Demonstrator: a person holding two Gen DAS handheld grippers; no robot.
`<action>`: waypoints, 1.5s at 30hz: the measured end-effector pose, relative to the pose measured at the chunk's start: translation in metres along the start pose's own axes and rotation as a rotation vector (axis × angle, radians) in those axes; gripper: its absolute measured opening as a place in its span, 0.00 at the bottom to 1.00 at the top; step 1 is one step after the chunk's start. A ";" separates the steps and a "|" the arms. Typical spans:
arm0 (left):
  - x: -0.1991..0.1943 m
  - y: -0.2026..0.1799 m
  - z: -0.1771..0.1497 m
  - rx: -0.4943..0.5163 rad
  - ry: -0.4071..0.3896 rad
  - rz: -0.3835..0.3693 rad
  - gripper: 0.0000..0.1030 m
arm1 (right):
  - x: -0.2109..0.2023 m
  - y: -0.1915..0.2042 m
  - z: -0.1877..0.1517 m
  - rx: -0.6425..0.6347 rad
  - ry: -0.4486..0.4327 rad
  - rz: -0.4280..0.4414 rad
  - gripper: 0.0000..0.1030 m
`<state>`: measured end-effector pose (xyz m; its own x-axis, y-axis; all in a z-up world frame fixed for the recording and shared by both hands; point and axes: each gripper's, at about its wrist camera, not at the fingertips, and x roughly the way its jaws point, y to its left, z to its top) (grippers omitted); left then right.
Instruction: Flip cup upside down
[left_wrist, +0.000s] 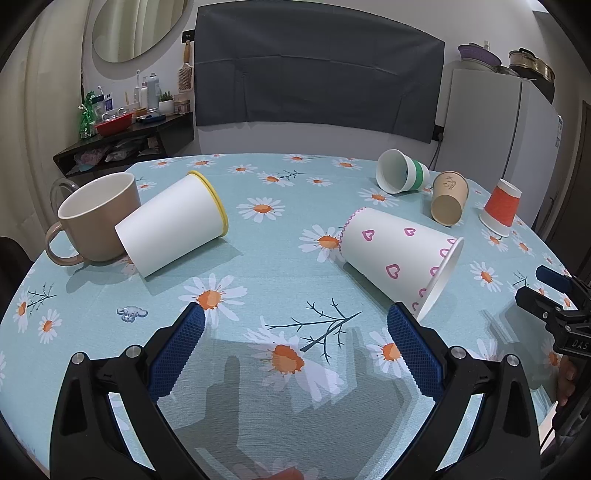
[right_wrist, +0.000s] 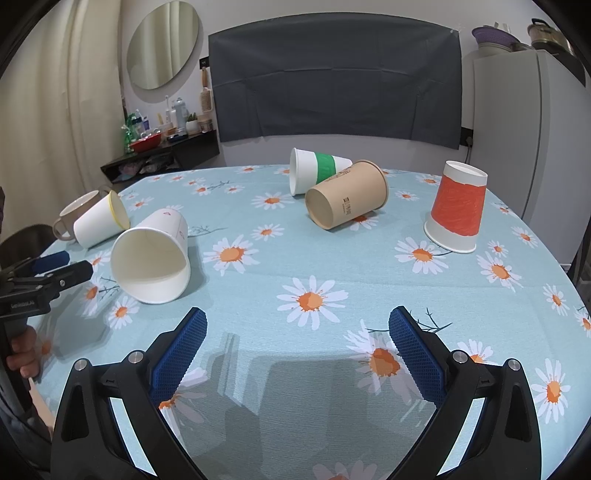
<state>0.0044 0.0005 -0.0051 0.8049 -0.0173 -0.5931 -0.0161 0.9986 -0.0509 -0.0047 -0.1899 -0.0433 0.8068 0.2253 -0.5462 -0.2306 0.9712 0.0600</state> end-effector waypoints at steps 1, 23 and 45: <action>0.000 0.000 0.000 0.000 0.000 -0.001 0.94 | 0.000 0.000 0.000 0.000 0.001 0.000 0.92; 0.001 0.003 0.001 -0.010 0.006 -0.013 0.94 | 0.001 0.000 0.000 0.003 0.006 0.001 0.92; 0.000 0.003 0.001 0.000 0.005 -0.019 0.94 | 0.003 0.001 -0.001 0.006 0.019 0.005 0.92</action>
<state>0.0048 0.0041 -0.0038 0.8022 -0.0363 -0.5959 -0.0012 0.9981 -0.0623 -0.0029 -0.1880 -0.0459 0.7953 0.2286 -0.5614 -0.2312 0.9706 0.0678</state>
